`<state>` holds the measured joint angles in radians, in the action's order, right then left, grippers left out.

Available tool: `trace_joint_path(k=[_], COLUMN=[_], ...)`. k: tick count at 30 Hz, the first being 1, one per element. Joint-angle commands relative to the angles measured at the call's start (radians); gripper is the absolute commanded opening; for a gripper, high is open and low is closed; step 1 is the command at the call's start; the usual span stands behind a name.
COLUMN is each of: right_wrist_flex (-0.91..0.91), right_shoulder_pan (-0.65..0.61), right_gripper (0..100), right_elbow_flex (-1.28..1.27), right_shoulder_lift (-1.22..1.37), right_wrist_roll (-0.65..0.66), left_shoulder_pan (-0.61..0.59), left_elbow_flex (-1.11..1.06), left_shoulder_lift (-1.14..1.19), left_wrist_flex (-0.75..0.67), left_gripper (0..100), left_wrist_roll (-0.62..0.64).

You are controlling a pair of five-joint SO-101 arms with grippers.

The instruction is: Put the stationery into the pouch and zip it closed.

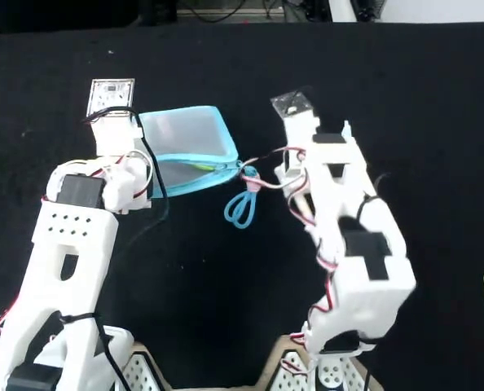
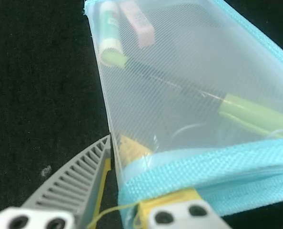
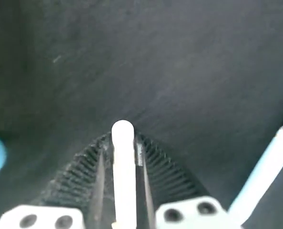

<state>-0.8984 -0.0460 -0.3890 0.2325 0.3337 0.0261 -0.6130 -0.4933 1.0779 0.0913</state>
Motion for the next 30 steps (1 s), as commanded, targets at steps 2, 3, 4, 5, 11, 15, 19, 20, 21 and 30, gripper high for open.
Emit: trace_joint_path(k=[2, 3, 4, 5, 11, 15, 19, 20, 21, 30], right_wrist_flex=[-0.003, -0.006, -0.025, -0.054, -0.175, -0.23, -0.273, -0.273, -0.272, -0.272], right_shoulder_pan=[-0.077, -0.086, -0.097, -0.106, -0.112, -0.072, -0.061, -0.069, -0.077, -0.103], right_gripper=[1.1, 1.1, 1.1, 1.2, 8.0, 19.6, 15.7, 14.8, 14.3, 11.3], right_elbow_flex=[-0.105, -0.116, -0.12, -0.117, -0.021, 0.079, 0.119, 0.116, 0.114, 0.088], right_shoulder_lift=[-0.156, -0.163, -0.165, -0.162, -0.053, 0.038, 0.05, 0.05, 0.054, 0.061], right_wrist_roll=[-0.003, 0.025, 0.063, 0.104, 0.198, 0.198, 0.198, 0.201, 0.203, 0.239], left_shoulder_pan=[-0.002, -0.001, -0.001, -0.001, 0.001, 0.001, 0.001, 0.001, 0.001, 0.001], left_elbow_flex=[-0.035, -0.036, -0.036, -0.036, -0.036, -0.038, -0.038, -0.038, -0.038, -0.038], left_shoulder_lift=[0.011, 0.011, 0.011, 0.011, 0.011, 0.011, 0.011, 0.011, 0.011, 0.011], left_wrist_flex=[-0.008, -0.008, -0.008, -0.008, -0.008, -0.008, -0.008, -0.008, -0.008, -0.008], left_gripper=[3, 3, 3, 3, 3, 3, 3, 3, 3, 3], left_wrist_roll=[0.015, 0.015, 0.015, 0.015, 0.015, 0.015, 0.015, 0.015, 0.015, 0.015])
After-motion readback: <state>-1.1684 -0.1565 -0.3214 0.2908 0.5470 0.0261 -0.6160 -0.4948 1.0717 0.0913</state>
